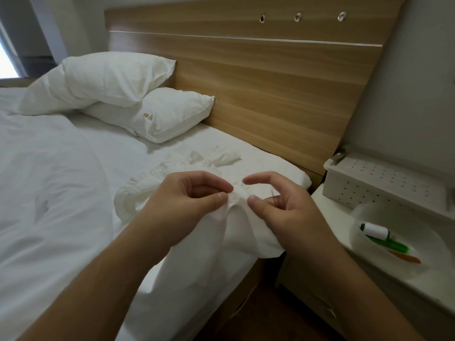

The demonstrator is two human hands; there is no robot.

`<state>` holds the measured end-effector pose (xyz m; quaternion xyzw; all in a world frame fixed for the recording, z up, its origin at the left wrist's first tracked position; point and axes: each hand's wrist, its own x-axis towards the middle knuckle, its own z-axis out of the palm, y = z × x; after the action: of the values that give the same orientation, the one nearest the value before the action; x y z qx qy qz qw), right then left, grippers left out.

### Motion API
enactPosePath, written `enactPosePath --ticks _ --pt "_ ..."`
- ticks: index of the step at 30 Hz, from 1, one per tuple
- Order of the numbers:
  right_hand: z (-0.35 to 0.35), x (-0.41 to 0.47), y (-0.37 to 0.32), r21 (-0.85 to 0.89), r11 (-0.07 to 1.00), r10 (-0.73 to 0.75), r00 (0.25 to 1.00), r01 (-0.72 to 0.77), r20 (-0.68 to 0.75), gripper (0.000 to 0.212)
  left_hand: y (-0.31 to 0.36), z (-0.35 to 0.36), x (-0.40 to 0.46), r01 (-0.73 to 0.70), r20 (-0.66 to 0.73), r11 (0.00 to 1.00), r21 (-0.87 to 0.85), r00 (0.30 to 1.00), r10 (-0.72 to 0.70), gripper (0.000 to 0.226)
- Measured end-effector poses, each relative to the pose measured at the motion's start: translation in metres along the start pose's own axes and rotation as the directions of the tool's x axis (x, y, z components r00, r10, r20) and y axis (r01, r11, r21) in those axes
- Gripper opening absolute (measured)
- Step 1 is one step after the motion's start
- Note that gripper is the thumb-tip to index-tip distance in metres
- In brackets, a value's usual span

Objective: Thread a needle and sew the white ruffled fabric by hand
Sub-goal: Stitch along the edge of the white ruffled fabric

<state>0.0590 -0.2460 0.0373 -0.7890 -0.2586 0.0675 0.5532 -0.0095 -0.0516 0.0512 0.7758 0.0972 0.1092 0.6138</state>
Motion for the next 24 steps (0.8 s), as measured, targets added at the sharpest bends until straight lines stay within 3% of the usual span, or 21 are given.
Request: enactPosePath --ticks 4,12,16,20,24 --pt "0.006 0.005 0.003 -0.012 1.000 -0.019 0.999 0.019 0.043 0.008 0.002 0.001 -0.002 -0.036 0.083 0.999 0.018 0.996 0.034 0.017" --pt "0.003 0.007 0.012 -0.043 0.999 -0.017 0.996 0.014 -0.090 0.009 0.003 0.001 -0.003 -0.031 0.081 0.997 0.066 0.996 0.026 0.021" --pt "0.004 -0.008 0.003 0.055 0.984 -0.163 0.978 0.172 -0.131 0.007 0.004 0.003 -0.003 -0.012 0.039 0.999 0.048 0.999 0.010 0.018" --pt "0.021 -0.016 -0.003 -0.133 0.954 -0.281 0.957 0.270 -0.075 0.015 0.005 0.004 -0.002 -0.001 0.016 1.000 -0.001 1.000 0.001 0.016" --pt "0.030 -0.012 0.002 -0.246 0.944 -0.263 0.952 0.221 -0.154 0.015 0.005 0.004 -0.003 0.009 0.010 1.000 -0.006 1.000 -0.009 0.016"
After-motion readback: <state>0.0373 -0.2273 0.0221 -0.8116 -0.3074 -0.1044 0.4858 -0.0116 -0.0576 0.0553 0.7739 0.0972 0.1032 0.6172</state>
